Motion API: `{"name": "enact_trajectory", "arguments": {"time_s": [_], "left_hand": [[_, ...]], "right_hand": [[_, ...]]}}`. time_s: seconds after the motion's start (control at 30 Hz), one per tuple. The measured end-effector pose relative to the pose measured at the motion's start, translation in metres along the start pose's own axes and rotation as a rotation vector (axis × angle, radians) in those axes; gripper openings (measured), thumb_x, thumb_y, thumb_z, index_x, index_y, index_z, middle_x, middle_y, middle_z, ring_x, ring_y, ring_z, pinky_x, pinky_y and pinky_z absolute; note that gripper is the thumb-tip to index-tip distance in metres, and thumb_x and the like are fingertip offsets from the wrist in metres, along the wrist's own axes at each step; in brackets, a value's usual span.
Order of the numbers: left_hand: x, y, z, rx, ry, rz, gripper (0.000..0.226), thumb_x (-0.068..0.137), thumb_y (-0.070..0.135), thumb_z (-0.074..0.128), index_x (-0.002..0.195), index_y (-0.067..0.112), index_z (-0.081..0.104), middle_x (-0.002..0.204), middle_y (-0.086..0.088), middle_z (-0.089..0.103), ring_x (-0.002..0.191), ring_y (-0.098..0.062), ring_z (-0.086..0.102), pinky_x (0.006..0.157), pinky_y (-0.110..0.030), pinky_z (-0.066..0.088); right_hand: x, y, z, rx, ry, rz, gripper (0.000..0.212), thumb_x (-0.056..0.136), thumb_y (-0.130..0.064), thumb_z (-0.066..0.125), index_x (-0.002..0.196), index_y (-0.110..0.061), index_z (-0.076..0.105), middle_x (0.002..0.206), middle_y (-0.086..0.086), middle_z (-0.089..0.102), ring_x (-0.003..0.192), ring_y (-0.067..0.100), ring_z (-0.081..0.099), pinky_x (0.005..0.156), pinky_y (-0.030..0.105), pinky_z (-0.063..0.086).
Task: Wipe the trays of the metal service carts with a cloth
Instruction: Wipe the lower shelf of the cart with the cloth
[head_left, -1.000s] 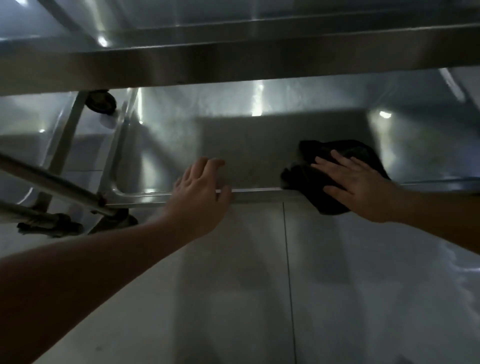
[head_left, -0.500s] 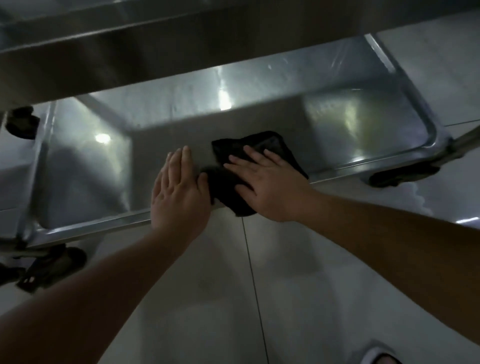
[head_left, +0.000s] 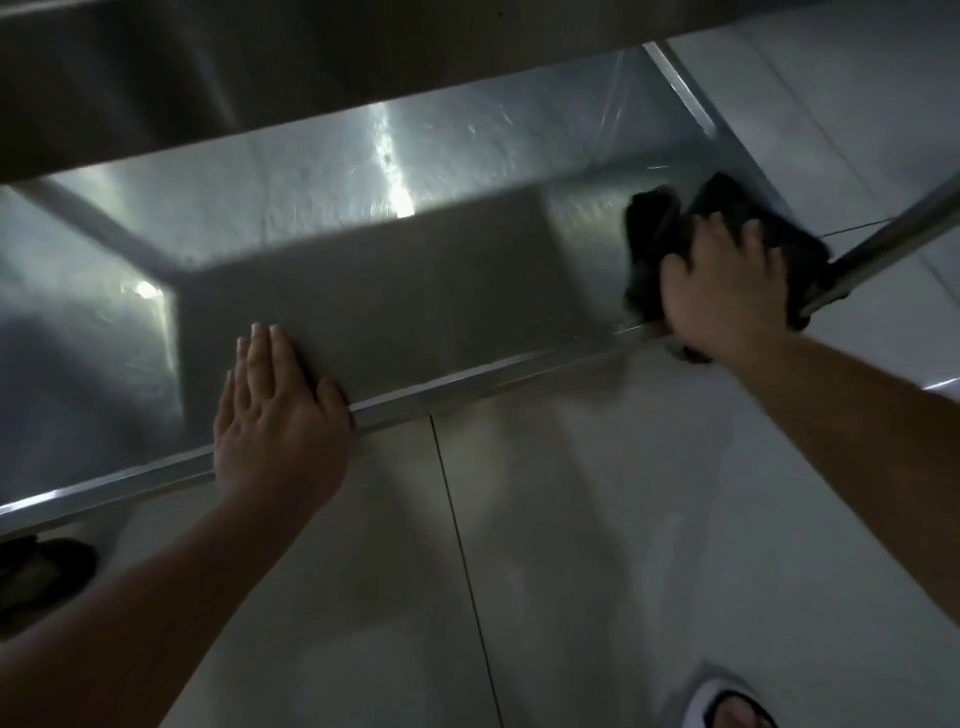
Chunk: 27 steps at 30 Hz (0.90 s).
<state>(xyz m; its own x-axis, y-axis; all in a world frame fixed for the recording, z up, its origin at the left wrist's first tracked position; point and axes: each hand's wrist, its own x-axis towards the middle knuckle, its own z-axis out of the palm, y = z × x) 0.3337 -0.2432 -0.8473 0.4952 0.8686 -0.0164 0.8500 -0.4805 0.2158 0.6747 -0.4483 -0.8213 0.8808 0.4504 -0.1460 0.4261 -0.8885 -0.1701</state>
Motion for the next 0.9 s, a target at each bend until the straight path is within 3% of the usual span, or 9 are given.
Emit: {"name": "enact_trajectory", "arguments": {"time_s": [0.13,0.2,0.27,0.33,0.47,0.6,0.7,0.8,0.9], "left_hand": [[-0.001,0.0,-0.001,0.013,-0.003,0.004,0.07,0.108,0.038,0.039,0.167,0.007,0.018,0.177,-0.011,0.012,0.164,-0.023,0.006,0.132,-0.039,0.005],[-0.002,-0.001,-0.002,0.022,0.009,0.02,0.069,0.108,0.037,0.04,0.166,0.005,0.022,0.175,-0.014,0.016,0.163,-0.025,0.01,0.132,-0.041,0.008],[-0.004,-0.001,-0.003,0.031,0.011,0.04,0.073,0.103,0.04,0.034,0.165,0.003,0.024,0.175,-0.015,0.019,0.163,-0.027,0.012,0.132,-0.041,0.009],[-0.004,-0.001,-0.003,0.036,0.007,0.046,0.078,0.098,0.043,0.029,0.165,0.003,0.025,0.174,-0.016,0.019,0.163,-0.027,0.012,0.132,-0.041,0.009],[-0.004,-0.001,-0.004,0.041,0.0,0.054,0.08,0.097,0.044,0.027,0.166,0.004,0.024,0.175,-0.014,0.017,0.163,-0.025,0.01,0.132,-0.04,0.007],[-0.003,-0.003,-0.003,0.067,-0.003,0.06,0.08,0.096,0.044,0.026,0.166,0.005,0.023,0.175,-0.014,0.016,0.163,-0.024,0.01,0.132,-0.04,0.007],[-0.001,-0.002,-0.001,0.075,0.002,0.057,0.08,0.095,0.041,0.027,0.166,0.003,0.024,0.175,-0.016,0.017,0.163,-0.026,0.011,0.132,-0.041,0.008],[-0.001,0.0,0.0,0.08,-0.005,0.054,0.08,0.095,0.04,0.027,0.166,0.003,0.024,0.175,-0.016,0.017,0.163,-0.026,0.011,0.132,-0.041,0.008],[-0.002,-0.001,-0.001,0.073,-0.003,0.054,0.081,0.094,0.042,0.027,0.166,0.004,0.025,0.175,-0.014,0.018,0.163,-0.025,0.011,0.132,-0.041,0.009]], "right_hand": [[-0.067,-0.064,0.027,-0.038,-0.029,-0.44,0.071,0.101,-0.053,0.026,0.164,-0.021,0.032,0.172,-0.001,0.028,0.161,0.027,0.016,0.128,0.049,0.013],[-0.076,-0.071,0.029,-0.084,-0.088,-0.642,0.074,0.099,-0.059,0.016,0.165,-0.027,0.029,0.172,-0.009,0.026,0.162,0.019,0.012,0.129,0.045,0.011],[-0.058,-0.056,0.021,-0.11,-0.106,-0.73,0.071,0.1,-0.058,0.021,0.165,-0.029,0.031,0.171,-0.011,0.028,0.161,0.017,0.014,0.129,0.045,0.013],[-0.026,-0.026,0.011,-0.116,-0.069,-0.641,0.07,0.098,-0.054,0.031,0.163,-0.027,0.035,0.17,-0.005,0.032,0.16,0.023,0.02,0.126,0.048,0.017],[0.053,0.042,-0.012,-0.065,0.026,-0.126,0.075,0.097,-0.057,0.025,0.164,-0.022,0.028,0.173,0.002,0.024,0.16,0.029,0.015,0.127,0.057,0.012],[0.106,0.03,-0.02,-0.012,0.021,0.089,0.076,0.1,-0.056,0.016,0.168,-0.022,0.013,0.176,0.0,0.008,0.161,0.033,0.002,0.128,0.059,0.003],[0.112,-0.018,-0.013,-0.008,-0.014,-0.015,0.075,0.101,-0.053,0.02,0.167,-0.018,0.015,0.176,0.003,0.012,0.161,0.033,0.003,0.128,0.056,0.003],[0.078,-0.073,0.003,-0.013,-0.028,-0.283,0.07,0.104,-0.051,0.03,0.165,-0.017,0.026,0.173,0.003,0.022,0.16,0.029,0.015,0.128,0.049,0.012],[0.026,-0.105,0.018,-0.037,-0.098,-0.561,0.068,0.105,-0.054,0.033,0.166,-0.027,0.025,0.174,-0.008,0.021,0.161,0.019,0.011,0.127,0.043,0.008]]}}
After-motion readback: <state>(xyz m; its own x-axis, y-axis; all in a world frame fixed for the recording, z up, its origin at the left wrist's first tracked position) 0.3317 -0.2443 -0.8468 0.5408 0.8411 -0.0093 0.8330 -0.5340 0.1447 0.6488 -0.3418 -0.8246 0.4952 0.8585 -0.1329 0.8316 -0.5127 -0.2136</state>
